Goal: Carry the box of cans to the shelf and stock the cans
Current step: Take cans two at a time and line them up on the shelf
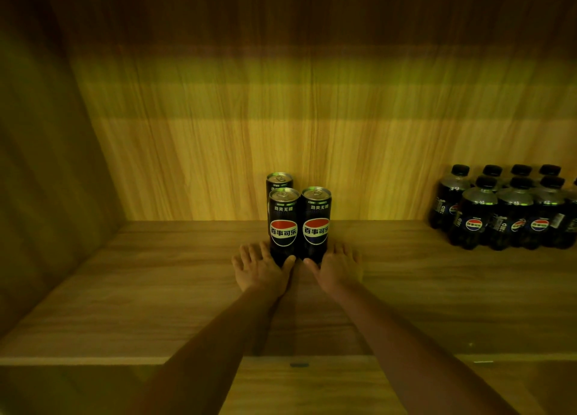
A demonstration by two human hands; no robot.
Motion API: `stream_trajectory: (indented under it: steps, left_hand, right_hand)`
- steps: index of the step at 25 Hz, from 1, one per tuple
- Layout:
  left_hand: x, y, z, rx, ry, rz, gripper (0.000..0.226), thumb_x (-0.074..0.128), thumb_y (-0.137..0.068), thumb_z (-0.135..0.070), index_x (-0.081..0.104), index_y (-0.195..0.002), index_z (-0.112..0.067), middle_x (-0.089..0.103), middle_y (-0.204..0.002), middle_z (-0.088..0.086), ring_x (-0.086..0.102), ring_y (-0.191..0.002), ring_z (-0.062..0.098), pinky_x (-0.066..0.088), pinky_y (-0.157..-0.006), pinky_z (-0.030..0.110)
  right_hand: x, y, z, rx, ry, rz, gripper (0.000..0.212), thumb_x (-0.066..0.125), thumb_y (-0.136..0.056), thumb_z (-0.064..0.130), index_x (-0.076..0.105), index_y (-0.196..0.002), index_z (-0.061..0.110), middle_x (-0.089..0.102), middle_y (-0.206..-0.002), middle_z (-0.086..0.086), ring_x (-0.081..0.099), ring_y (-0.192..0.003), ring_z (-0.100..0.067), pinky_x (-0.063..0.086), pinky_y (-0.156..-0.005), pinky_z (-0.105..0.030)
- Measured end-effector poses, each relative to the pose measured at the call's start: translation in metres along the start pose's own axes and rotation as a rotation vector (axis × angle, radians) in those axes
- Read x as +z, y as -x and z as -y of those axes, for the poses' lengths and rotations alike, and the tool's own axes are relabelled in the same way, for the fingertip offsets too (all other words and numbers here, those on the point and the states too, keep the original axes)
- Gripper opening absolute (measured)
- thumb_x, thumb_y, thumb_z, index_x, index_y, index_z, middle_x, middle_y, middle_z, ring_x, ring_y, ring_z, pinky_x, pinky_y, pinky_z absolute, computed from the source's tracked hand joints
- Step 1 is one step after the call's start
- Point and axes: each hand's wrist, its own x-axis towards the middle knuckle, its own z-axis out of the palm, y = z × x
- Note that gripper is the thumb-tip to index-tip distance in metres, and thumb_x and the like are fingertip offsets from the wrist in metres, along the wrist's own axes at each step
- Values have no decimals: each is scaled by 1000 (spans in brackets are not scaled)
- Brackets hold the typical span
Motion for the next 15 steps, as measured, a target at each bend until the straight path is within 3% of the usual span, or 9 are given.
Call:
stream_trajectory:
  steps: [3,8,15]
  left_hand:
    - [-5,12,4,17,-6,-33,85,14,-85,-67,-2,-147,-12,-1,-157,16,-5,-145,30,-1,-118,46]
    - [-22,63,25,157,-33,-112,79,24,-88,-61,2,-147,-14,-1,-158,14,-5,-145,29,-3,-117,45]
    - [-30,160,71,256,-84,-105,80,29,-87,-61,1,-147,-16,0,-158,10,-3,-146,27,-1,-118,43]
  right_hand:
    - [-7,12,-4,-5,15,29,73,33,-86,62,32,-138,11,24,-152,-16,16,-142,-31,13,-116,-48]
    - [-15,64,-15,-88,-57,-53,73,38,-88,52,20,-142,6,24,-152,-15,19,-141,-29,15,-116,-43]
    - [-38,166,-8,-232,-129,-45,75,43,-89,49,12,-144,8,18,-154,-13,15,-143,-27,11,-117,-39]
